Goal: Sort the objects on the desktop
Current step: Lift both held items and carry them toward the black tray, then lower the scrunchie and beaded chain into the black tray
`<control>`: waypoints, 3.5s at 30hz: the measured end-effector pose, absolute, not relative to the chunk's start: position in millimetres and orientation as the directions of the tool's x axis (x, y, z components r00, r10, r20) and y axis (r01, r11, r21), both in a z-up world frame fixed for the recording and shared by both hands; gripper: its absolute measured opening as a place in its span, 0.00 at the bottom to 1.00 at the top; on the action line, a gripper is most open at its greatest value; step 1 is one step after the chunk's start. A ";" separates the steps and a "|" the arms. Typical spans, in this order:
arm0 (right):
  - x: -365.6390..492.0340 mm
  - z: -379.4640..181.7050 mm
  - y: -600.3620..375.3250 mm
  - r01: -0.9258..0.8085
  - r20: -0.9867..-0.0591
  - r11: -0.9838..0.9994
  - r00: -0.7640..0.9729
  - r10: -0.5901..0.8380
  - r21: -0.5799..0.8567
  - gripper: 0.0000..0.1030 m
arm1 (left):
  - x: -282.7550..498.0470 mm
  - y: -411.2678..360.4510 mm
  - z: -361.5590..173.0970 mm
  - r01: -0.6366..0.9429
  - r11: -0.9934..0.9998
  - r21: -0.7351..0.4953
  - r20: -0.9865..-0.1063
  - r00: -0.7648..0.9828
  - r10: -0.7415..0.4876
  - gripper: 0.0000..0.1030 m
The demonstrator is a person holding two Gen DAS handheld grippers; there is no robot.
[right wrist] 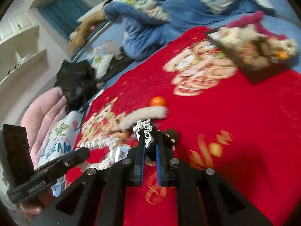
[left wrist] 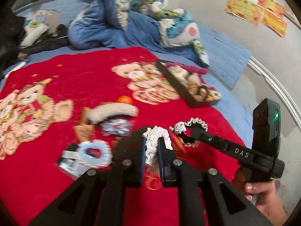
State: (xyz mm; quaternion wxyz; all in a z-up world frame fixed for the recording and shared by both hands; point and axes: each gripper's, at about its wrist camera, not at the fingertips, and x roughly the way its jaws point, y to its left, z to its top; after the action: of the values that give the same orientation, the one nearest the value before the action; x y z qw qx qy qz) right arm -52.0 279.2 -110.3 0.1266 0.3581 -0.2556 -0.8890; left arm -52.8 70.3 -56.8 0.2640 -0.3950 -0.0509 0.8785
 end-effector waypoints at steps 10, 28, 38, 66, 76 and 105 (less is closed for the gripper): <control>45.0 -113.0 347.9 -0.157 -0.588 -0.833 -0.776 -0.229 0.531 0.10 | -13.0 153.3 -53.7 -0.590 -0.762 -0.268 -0.692 -0.432 0.578 0.12; 128.7 -114.0 411.4 -0.267 -0.574 -0.777 -0.806 -0.145 0.571 0.10 | 27.8 250.0 -61.1 -0.668 -0.701 -0.250 -0.737 -0.338 0.586 0.12; 116.8 -115.4 426.9 -0.179 -0.571 -0.809 -0.791 -0.219 0.560 0.10 | 25.1 272.6 -65.9 -0.622 -0.745 -0.239 -0.751 -0.369 0.548 0.12; -86.4 -87.9 535.5 -0.017 -0.370 -0.854 -0.905 -0.208 0.520 0.10 | -214.3 352.2 -39.3 -0.486 -0.859 -0.161 -0.673 -0.582 0.456 0.12; -160.6 -106.2 552.2 -0.021 -0.268 -0.862 -0.954 -0.134 0.506 0.11 | -270.9 373.3 -56.5 -0.375 -0.923 -0.089 -0.675 -0.659 0.333 0.12; -192.4 -158.7 573.7 -0.008 -0.289 -0.803 -0.935 -0.205 0.596 0.12 | -262.6 403.8 -90.7 -0.373 -0.924 -0.086 -0.703 -0.634 0.321 0.12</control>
State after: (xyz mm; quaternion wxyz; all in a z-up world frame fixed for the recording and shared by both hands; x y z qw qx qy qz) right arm -192.4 573.7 -158.7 0.0528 0.1720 -0.3091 -0.9338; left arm -262.6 403.8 -90.7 0.1921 -0.3822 0.0335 0.9033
